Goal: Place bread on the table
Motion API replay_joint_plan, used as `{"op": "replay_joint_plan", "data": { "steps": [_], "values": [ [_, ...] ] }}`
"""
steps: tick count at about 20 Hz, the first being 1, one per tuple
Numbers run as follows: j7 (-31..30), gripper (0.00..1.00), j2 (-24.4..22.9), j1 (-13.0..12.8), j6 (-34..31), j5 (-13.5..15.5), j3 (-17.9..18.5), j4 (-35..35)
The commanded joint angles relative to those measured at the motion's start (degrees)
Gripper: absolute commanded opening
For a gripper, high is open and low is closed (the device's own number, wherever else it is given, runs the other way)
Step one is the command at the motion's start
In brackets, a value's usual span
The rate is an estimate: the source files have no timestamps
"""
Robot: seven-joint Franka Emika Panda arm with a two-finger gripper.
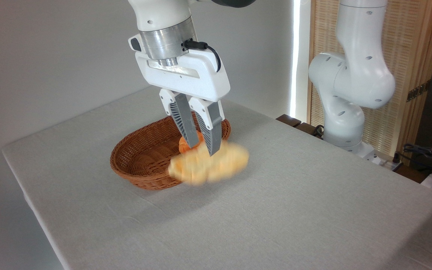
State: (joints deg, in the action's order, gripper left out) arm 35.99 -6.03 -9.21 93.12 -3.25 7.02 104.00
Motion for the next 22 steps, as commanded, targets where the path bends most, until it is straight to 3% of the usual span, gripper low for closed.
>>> {"op": "replay_joint_plan", "data": {
  "steps": [1,7,9,11,14,16,22],
  "values": [
    [0.93,1.00,0.14,-0.20,-0.40,0.00,0.36,-1.44],
    [0.93,1.00,0.14,-0.11,-0.40,0.79,1.15,-3.45],
    [0.93,1.00,0.14,0.07,-0.40,2.72,1.76,-4.16],
    [1.62,1.00,0.14,1.90,-0.40,3.86,1.51,-4.95],
    [6.89,1.00,0.14,6.81,-0.40,4.75,-2.79,-5.65],
    [6.73,1.00,0.23,9.98,-0.40,4.66,-7.18,-5.66],
    [5.41,1.00,0.84,10.88,-0.40,4.49,-12.72,-5.66]
  ]
}}
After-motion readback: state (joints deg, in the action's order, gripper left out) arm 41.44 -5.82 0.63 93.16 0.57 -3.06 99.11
